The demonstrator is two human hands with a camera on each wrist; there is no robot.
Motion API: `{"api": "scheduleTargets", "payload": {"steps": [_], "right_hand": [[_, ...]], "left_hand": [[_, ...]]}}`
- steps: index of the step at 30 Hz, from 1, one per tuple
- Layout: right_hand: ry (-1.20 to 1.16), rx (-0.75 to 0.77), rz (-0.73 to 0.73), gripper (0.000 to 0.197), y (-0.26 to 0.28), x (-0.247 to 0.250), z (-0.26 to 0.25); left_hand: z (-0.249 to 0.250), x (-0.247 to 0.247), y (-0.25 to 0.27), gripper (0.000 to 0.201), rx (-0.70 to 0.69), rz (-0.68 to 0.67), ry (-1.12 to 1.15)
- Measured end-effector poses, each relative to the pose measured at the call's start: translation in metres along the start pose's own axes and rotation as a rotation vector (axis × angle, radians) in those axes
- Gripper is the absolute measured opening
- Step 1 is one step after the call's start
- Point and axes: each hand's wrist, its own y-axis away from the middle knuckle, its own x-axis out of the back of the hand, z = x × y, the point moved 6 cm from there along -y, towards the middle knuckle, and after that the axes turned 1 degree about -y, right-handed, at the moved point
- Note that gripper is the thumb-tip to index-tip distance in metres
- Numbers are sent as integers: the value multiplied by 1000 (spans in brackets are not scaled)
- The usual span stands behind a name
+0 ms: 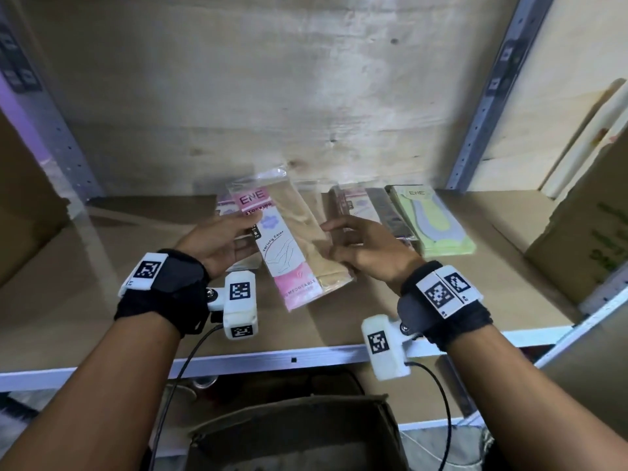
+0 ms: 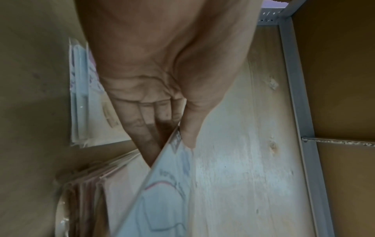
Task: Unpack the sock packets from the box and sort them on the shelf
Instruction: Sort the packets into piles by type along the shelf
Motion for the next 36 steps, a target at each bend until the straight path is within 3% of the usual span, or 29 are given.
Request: {"api": "scheduleTargets", "payload": {"steps": [6,10,15,20,24,31,36], "right_hand": [[-179,-69,41,45,-13,7,13],[-322,-76,131,38,-25,8,17],[-257,-59,293,40,-41,11,20],[-208,-88,267,38,-57,6,17],[-141,-128,226,42,-64,5,11],[193,-127,268,38,-77,9,11],[364,-152,274,36,-77,14,10]], "left_hand": [[-6,-7,-10,26,-46,-32,-14],[-15,-13,-10,49,41,-210,-211],[-14,-21,-12,61,29,-327,-330],[3,-18,-22,47,-102,-154,-274],[7,-8,-38,43,-90,11,-369],[6,-12,-51,21,-130,127,-461],[3,-16,-56,23,-123,185,-680]]}}
